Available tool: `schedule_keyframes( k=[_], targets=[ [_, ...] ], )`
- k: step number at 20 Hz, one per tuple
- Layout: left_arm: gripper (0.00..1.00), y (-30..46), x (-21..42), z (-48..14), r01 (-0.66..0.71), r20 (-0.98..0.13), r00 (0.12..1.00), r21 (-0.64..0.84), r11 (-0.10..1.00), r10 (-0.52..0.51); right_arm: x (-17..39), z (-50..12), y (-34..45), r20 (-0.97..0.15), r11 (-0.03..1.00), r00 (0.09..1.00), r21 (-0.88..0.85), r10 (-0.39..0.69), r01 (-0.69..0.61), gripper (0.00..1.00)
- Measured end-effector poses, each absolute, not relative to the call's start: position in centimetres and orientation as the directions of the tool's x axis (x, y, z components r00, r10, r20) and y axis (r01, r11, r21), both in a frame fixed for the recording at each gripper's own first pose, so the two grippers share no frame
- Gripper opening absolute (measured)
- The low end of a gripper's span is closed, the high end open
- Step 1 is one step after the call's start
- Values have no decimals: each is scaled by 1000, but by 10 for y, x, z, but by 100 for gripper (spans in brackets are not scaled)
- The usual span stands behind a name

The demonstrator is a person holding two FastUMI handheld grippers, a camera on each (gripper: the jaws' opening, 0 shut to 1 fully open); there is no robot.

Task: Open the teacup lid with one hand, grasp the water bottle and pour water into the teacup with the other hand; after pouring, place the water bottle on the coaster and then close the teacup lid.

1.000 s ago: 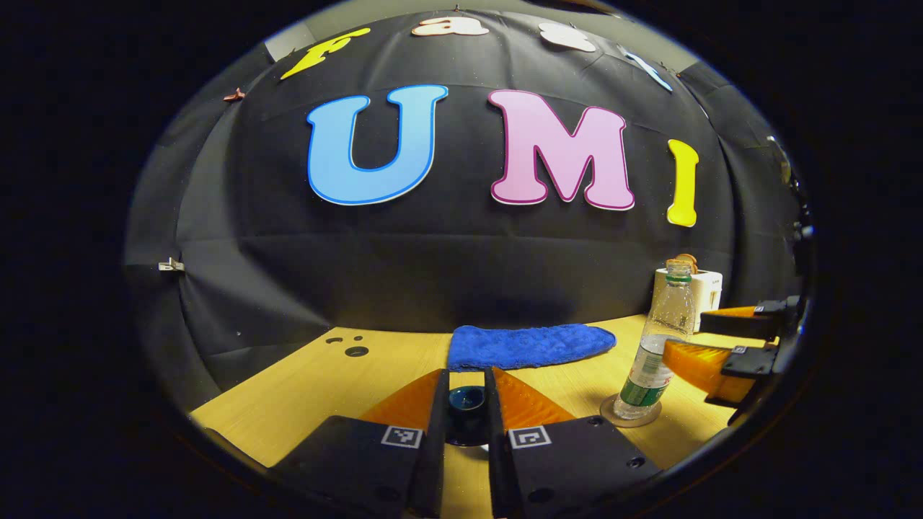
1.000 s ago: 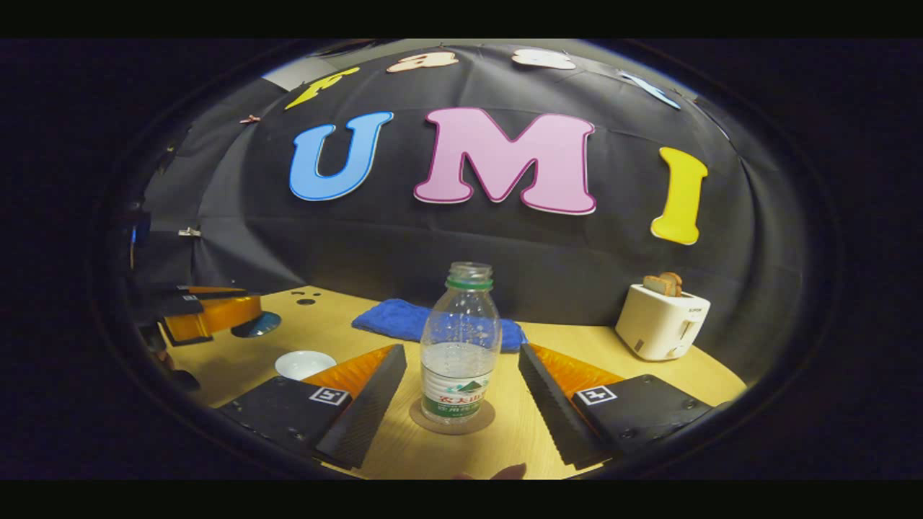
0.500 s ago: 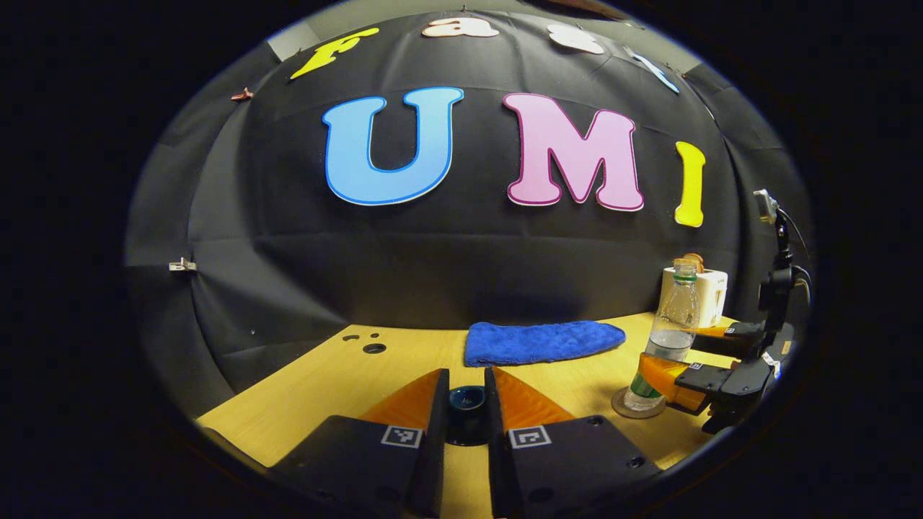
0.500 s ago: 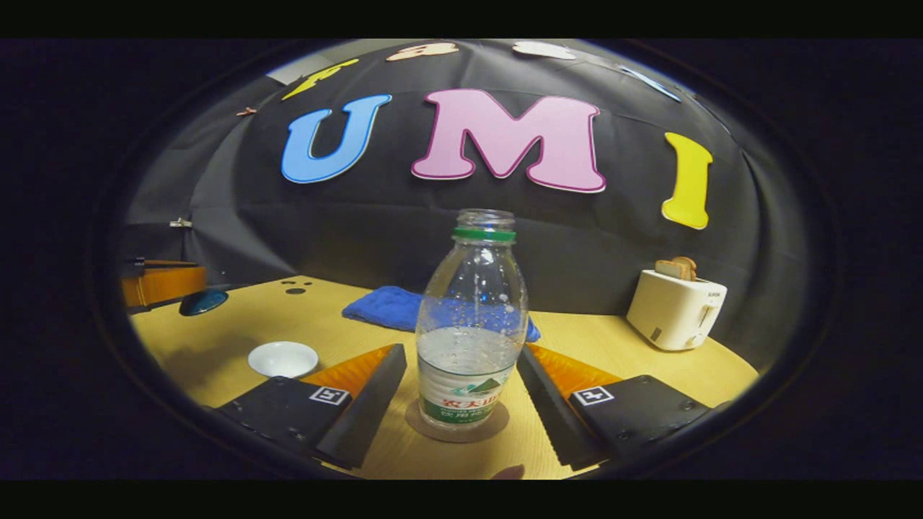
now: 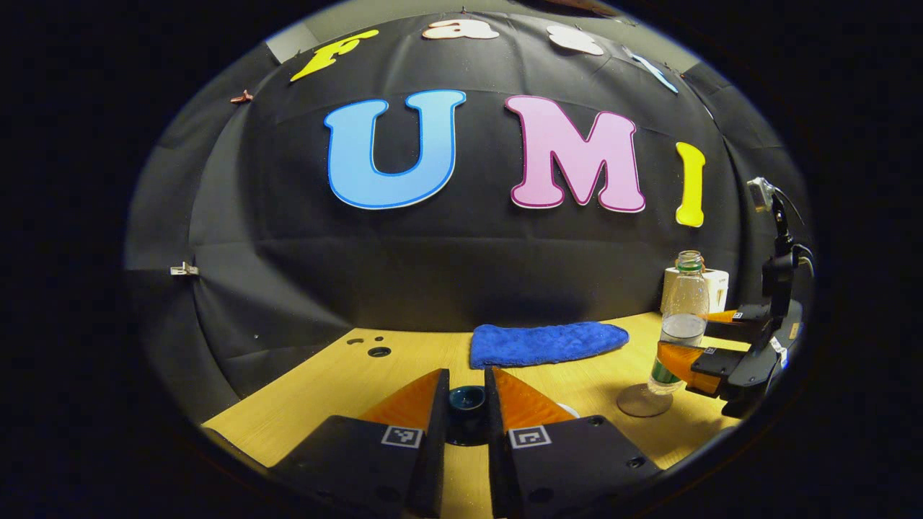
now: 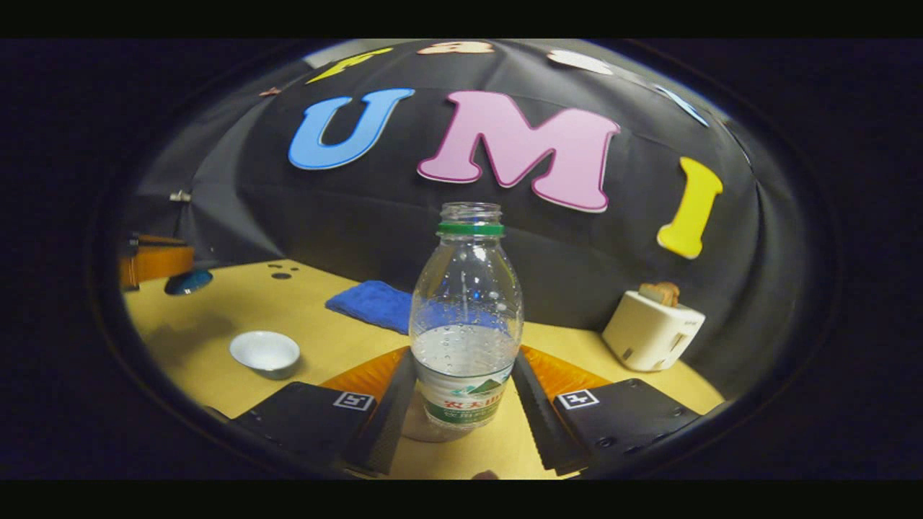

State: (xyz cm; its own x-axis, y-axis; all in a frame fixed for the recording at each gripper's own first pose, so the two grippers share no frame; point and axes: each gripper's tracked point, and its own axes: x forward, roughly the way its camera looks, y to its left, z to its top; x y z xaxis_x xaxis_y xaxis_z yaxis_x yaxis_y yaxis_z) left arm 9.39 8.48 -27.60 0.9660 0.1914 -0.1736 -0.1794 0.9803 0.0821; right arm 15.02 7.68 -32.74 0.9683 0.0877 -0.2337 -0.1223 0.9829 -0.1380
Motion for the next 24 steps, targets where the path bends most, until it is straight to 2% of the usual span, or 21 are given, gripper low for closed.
schedule_keyframes(
  k=[2,3,7,9,10,15,16,23,24],
  targets=[
    [33,88,92,-273,-182,-166,967,77,980,193,151,-326,76,-232,948,970,-285,74,-140,77],
    [29,89,91,-271,-184,-166,967,76,980,195,152,-328,76,-231,921,970,-359,68,-150,76],
    [29,97,85,-269,-201,-163,964,67,977,209,152,-330,88,-213,796,974,-575,79,-191,75],
    [29,103,82,-270,-211,-162,962,59,976,218,153,-332,94,-210,728,974,-654,87,-206,78],
    [29,106,80,-271,-219,-162,961,57,974,226,154,-333,99,-211,695,973,-686,91,-214,75],
    [29,119,71,-273,-249,-170,952,47,967,254,158,-339,114,-225,546,968,-800,115,-250,75],
    [29,121,70,-276,-253,-171,951,46,966,257,157,-340,116,-227,519,967,-816,119,-256,72],
    [29,131,62,-280,-274,-180,944,47,961,278,166,-348,131,-233,357,963,-895,137,-268,75],
    [25,132,61,-281,-278,-182,942,47,959,282,167,-349,133,-233,338,962,-902,141,-268,75]
  ],
)
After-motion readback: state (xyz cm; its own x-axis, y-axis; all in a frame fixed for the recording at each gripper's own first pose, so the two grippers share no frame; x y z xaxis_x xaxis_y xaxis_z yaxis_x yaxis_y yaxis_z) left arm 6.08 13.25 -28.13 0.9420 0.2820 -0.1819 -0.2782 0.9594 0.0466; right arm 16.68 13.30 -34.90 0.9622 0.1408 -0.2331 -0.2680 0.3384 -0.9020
